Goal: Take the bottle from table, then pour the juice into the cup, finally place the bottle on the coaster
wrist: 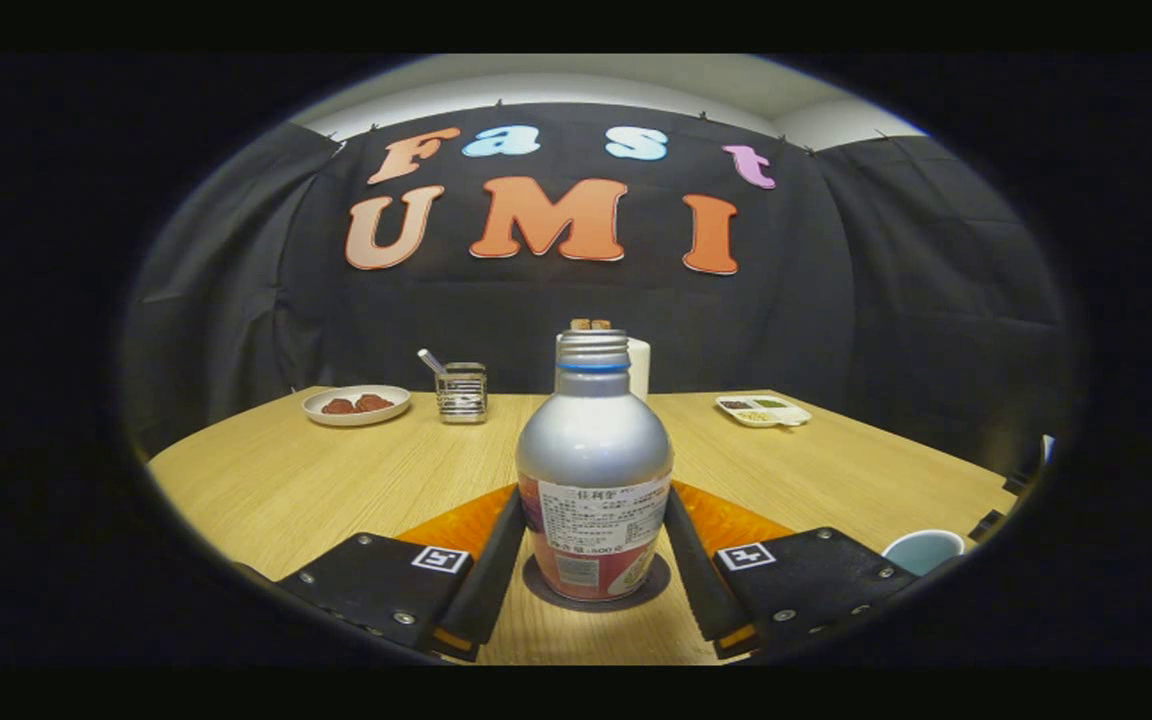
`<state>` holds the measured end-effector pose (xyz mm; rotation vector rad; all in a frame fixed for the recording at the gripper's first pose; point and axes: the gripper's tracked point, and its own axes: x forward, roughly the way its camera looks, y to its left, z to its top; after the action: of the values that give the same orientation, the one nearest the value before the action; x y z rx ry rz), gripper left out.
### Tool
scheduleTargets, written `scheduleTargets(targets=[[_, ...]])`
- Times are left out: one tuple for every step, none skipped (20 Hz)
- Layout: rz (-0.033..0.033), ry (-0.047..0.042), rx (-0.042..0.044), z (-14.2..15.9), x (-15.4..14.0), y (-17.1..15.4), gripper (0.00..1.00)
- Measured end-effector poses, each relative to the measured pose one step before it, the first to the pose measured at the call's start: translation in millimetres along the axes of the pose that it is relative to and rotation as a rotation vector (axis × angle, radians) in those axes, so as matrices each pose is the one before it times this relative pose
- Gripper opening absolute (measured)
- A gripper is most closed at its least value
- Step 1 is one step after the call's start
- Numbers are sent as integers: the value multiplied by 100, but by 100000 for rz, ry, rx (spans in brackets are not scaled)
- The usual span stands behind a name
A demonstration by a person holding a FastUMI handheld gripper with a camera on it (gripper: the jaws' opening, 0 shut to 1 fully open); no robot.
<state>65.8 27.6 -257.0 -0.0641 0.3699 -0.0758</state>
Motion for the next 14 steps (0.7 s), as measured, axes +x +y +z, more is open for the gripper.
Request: scheduleTargets(targets=[[37,38,463,49,15,-30,76],[71,-253,607,-6,35,-36,75],[158,-84,241,-51,-37,-51,75],[228,-427,73,1,-17,85,75],[36,-74,449,-26,-7,-13,75],[-80,61,410,-122,-16,-100,75],[28,37,111,25,60,31,76],[3,286,-176,27,30,-3,77],[66,167,-181,52,51,49,78],[-13,934,-424,-315,7,53,79],[-105,1025,-523,-208,10,10,79],[238,631,-330,-144,-46,136,80],[154,348,-217,25,-130,102,80],[-35,441,-363,-45,-308,-38,81]])
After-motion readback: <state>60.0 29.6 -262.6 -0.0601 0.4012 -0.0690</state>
